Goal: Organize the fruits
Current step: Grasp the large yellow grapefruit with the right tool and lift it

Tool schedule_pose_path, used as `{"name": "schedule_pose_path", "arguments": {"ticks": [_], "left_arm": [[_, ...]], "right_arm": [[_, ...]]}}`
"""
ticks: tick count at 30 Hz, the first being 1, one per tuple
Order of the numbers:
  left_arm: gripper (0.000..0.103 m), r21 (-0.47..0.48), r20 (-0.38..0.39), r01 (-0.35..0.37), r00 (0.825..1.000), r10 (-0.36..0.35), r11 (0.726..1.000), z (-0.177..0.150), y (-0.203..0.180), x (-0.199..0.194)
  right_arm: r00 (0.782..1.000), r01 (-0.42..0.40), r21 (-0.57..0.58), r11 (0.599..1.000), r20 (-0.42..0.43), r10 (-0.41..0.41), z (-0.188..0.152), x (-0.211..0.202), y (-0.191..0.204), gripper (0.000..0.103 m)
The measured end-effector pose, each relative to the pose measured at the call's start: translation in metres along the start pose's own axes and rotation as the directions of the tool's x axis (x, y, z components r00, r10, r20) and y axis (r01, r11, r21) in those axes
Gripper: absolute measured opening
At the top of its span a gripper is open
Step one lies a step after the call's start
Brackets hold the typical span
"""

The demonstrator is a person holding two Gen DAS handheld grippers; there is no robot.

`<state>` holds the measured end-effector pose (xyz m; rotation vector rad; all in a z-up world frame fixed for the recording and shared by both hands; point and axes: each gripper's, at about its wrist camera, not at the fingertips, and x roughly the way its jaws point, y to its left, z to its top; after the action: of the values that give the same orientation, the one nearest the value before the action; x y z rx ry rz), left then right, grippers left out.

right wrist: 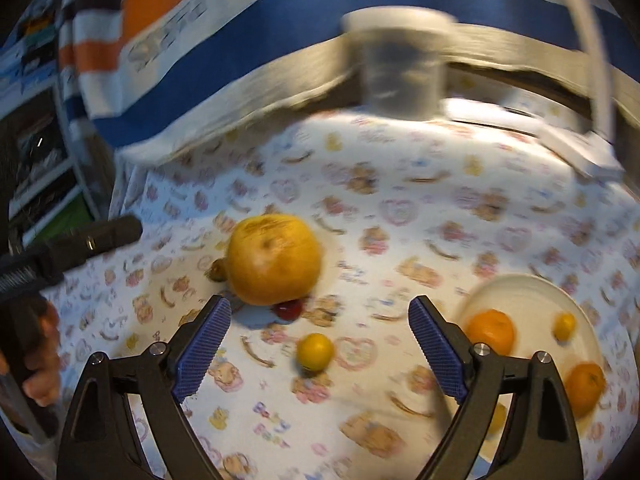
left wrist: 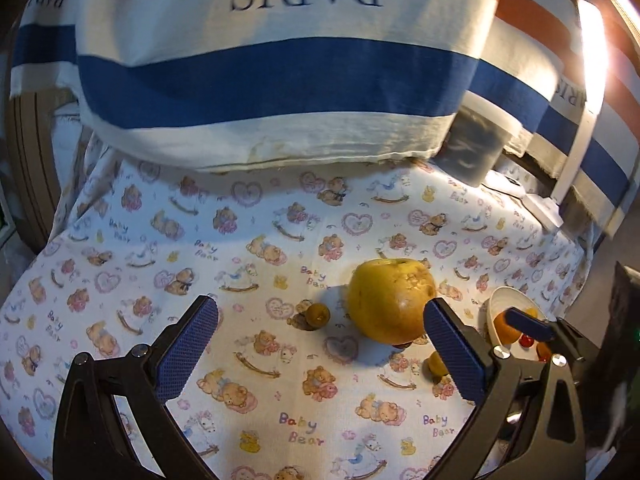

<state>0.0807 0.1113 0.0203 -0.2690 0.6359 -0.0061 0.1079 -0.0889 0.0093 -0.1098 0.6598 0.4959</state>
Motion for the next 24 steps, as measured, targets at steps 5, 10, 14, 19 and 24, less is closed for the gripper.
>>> {"name": "schedule_pose_path", "arguments": {"ticks": [5,10,14,19,24], "left_arm": [[0.102,-0.033,-0.021,-0.036,0.999,0.035,0.999,0.0,0.013,0.008],[0.102,-0.027,-0.046,-0.088,0.995,0.087,0.996,-0.004,0.019,0.022],[0.102,-0.042,-0.084,-0.078,0.994,0.074,0.996,-0.006,0.023,0.032],[0.102,-0.081,-0.114,-0.01,0.993,0.0,0.997,-0.008,0.025,0.035],[0.102,-0.088,-0.119,-0.008,0.993,-0.003,0.996,-0.009,0.022,0.034]], "right_arm": [[0.998,-0.028,-0.062,0.998,-0.053,0.024,0.011,0.035,0.019,0.092],[0.995,-0.056,-0.077,0.995,-0.086,0.049,0.026,0.06,0.021,0.092],[0.985,-0.106,-0.055,0.993,-0.143,0.097,0.032,0.079,0.019,0.092],[0.983,-0.085,-0.061,0.995,-0.168,0.074,0.032,0.099,0.024,0.092],[0.981,-0.073,-0.045,0.996,-0.186,0.063,0.034,0.113,0.026,0.092]]}}
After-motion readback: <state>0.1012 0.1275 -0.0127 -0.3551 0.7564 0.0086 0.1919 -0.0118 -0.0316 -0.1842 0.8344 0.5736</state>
